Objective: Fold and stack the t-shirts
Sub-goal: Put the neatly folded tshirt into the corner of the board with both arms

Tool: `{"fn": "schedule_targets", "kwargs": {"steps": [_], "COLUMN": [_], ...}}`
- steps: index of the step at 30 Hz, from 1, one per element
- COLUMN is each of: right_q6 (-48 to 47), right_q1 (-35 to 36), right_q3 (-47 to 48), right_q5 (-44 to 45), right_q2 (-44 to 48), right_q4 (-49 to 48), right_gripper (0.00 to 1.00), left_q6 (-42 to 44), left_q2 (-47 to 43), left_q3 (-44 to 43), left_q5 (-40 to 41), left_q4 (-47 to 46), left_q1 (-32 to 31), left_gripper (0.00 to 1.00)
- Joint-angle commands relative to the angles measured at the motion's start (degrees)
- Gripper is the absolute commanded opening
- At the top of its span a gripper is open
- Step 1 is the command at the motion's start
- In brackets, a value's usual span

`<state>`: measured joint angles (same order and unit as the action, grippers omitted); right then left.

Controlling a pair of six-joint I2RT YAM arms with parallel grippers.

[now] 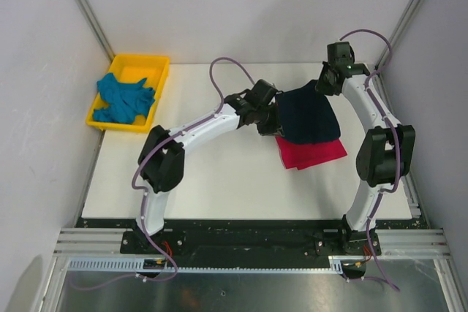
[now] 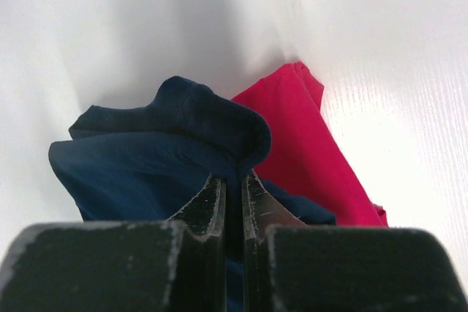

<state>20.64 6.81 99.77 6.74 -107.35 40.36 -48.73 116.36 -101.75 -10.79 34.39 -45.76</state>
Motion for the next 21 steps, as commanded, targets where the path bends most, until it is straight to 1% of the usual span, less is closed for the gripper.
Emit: {"fn": "schedule_targets", "kwargs": {"steps": [1,21], "right_q6": [-1.27,-1.61], "right_q1": [-1.12,-2.44], "right_q3": [3.01,1.28], "right_q5": [-0.29,-0.33], "right_q2": [0.27,1.10], "right_q4": [-1.44,-0.58], "right_gripper": [0.00,0.00], "left_q6": [-1.12,-1.68], "left_q2": [0.66,1.91], "left_q3": [-3.36,-3.81], "left_q5": [-2.08,-3.10], "left_q4": [-0.47,-0.52], "left_q1": [-1.19,-2.78], "left_gripper": [0.00,0.00]}}
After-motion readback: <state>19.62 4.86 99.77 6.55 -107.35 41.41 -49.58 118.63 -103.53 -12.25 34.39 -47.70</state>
